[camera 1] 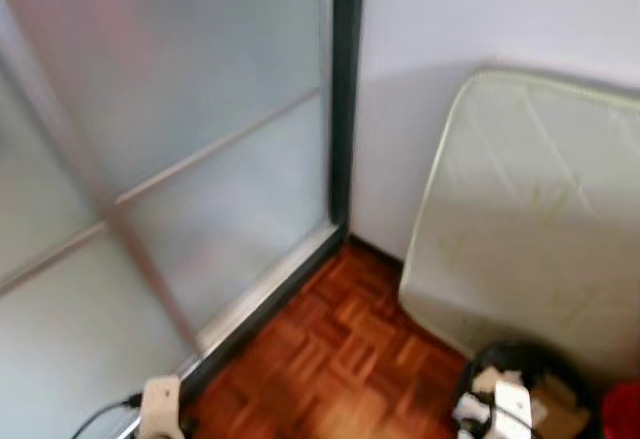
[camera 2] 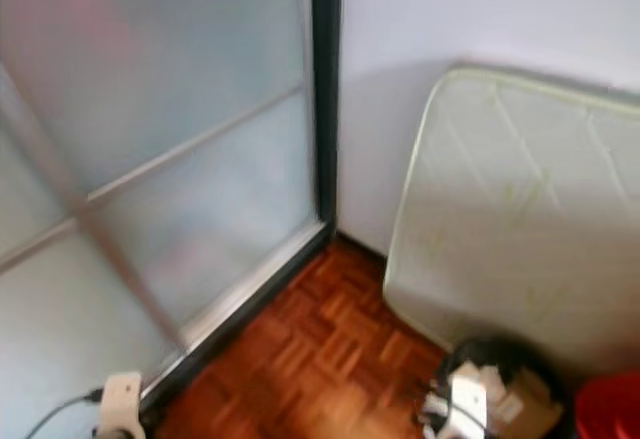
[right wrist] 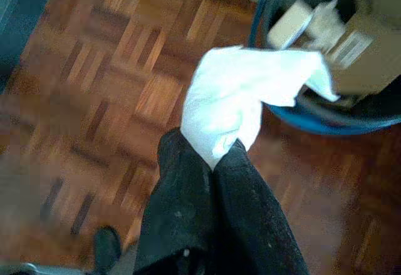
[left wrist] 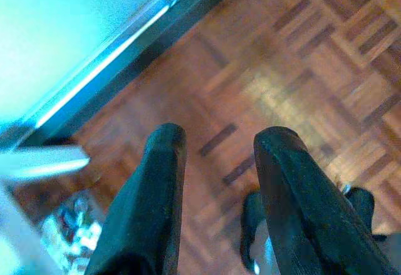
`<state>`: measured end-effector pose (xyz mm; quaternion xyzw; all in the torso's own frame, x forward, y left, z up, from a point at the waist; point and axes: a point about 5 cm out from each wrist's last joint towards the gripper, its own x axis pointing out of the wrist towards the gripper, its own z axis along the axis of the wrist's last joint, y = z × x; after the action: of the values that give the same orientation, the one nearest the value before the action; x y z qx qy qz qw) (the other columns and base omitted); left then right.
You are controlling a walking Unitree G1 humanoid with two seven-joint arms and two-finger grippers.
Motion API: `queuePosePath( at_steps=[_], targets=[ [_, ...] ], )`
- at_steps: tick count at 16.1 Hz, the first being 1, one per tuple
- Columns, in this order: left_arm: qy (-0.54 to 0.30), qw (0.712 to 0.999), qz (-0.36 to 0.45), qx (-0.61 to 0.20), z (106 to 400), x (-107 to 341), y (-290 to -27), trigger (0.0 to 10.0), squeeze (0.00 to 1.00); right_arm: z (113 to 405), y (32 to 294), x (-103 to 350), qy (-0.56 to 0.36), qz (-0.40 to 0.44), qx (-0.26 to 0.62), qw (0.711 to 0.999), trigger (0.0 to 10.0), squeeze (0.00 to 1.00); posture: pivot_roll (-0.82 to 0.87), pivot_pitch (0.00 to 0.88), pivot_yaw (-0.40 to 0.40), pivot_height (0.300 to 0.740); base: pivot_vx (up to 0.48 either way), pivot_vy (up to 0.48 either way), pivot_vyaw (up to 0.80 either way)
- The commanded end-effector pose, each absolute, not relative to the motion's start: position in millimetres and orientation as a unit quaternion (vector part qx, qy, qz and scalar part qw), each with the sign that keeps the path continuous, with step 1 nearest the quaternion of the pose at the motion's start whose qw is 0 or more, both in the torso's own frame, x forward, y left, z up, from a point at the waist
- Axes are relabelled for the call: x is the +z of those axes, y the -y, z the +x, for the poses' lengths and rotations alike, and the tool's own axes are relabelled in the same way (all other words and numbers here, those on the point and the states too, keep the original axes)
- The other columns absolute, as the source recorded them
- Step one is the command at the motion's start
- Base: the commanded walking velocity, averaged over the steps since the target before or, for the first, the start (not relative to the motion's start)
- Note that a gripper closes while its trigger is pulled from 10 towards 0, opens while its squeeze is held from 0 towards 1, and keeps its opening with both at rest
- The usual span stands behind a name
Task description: Clean up the room
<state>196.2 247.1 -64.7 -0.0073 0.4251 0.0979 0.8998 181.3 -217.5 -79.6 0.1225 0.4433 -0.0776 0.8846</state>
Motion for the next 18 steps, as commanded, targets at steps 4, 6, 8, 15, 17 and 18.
queuePosePath(
  at_steps=[4, 6, 8, 15, 17, 18],
  targets=[
    [-0.429, 0.899, 0.003, 0.086, 194.3, -64.3, -251.3, 10.0, 0.00, 175.1, 209.0, -84.4, -0.457, 0.128, -0.072, 0.877, 10.0, 0.00, 0.00, 0.000, 0.021, 0.740, 0.000, 0.000, -0.77],
    [-0.429, 0.899, 0.003, 0.086, 194.0, -64.5, -251.5, 10.0, 0.00, 174.6, 208.9, -84.7, -0.458, 0.127, -0.071, 0.877, 10.0, 0.00, 0.00, 0.000, 0.022, 0.740, 0.000, 0.000, -0.77],
    [-0.431, 0.898, 0.004, 0.085, 193.5, -64.6, -251.8, 10.0, 0.00, 174.1, 208.6, -85.0, -0.460, 0.126, -0.071, 0.876, 10.0, 0.00, 0.00, 0.000, 0.023, 0.740, 0.000, 0.000, -0.77],
    [-0.431, 0.898, 0.004, 0.083, 193.9, -64.3, -252.4, 10.0, 0.00, 174.9, 208.5, -84.6, -0.458, 0.127, -0.072, 0.877, 10.0, 0.00, 0.00, 0.000, 0.023, 0.740, 0.000, 0.000, -0.77],
    [-0.430, 0.899, 0.001, 0.081, 195.3, -63.8, -251.3, 10.0, 0.00, 175.9, 209.7, -84.0, -0.457, 0.127, -0.073, 0.877, 10.0, 0.00, 0.00, 0.000, 0.017, 0.740, 0.000, 0.000, -0.77],
    [-0.429, 0.900, 0.001, 0.080, 196.0, -63.6, -251.0, 10.0, 0.00, 176.5, 210.0, -83.7, -0.457, 0.126, -0.074, 0.877, 10.0, 0.00, 0.00, 0.000, 0.016, 0.740, 0.000, 0.000, -0.77]
  ],
)
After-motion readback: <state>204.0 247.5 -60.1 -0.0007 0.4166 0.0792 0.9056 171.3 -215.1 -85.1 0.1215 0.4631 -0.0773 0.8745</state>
